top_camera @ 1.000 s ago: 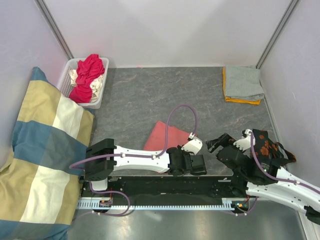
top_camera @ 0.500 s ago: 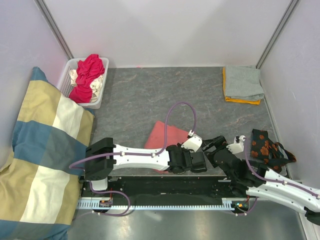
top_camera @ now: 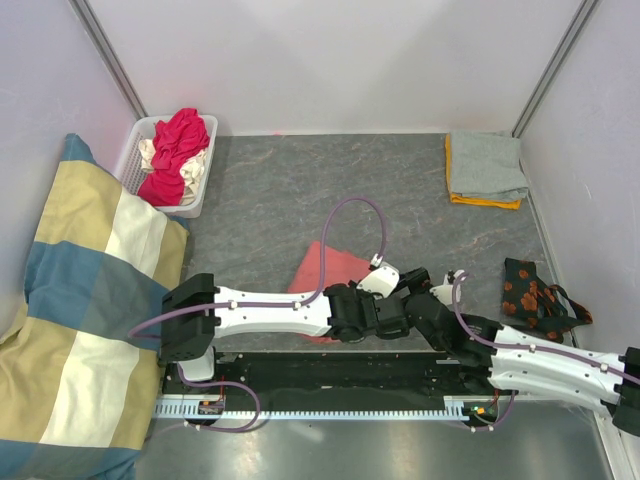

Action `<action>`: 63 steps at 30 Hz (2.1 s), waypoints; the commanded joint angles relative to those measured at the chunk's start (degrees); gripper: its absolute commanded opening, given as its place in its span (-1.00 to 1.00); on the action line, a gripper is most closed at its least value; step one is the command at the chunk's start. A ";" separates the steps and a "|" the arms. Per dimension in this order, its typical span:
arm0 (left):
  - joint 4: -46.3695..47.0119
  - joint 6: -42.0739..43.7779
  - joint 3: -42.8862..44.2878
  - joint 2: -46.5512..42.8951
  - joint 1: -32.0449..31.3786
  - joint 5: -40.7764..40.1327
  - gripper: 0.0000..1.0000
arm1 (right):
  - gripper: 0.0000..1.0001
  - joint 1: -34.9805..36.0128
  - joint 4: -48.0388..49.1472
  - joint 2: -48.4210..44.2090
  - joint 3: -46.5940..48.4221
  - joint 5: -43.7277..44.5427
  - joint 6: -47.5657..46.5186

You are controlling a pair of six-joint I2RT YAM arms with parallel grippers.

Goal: Fold and stack the t-shirts

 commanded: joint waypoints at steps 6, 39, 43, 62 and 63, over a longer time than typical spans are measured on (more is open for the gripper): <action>5.89 1.57 -0.22 -4.03 0.02 -0.38 -0.96 | 0.91 0.46 14.23 10.82 -1.72 -2.01 3.73; 7.03 2.45 -0.40 -4.29 0.28 1.02 -0.96 | 0.93 0.37 19.77 8.10 -8.93 1.59 9.27; 6.94 2.19 -1.10 -5.08 0.28 0.94 -0.96 | 0.94 0.28 26.88 13.37 -8.15 0.36 7.52; 6.94 0.87 -2.95 -5.96 0.28 2.08 -0.96 | 0.94 -4.99 42.02 19.36 -8.76 -4.30 -0.13; 6.86 0.78 -3.04 -6.05 0.28 2.08 -0.96 | 0.94 -4.99 41.58 19.19 -8.67 -4.48 -0.22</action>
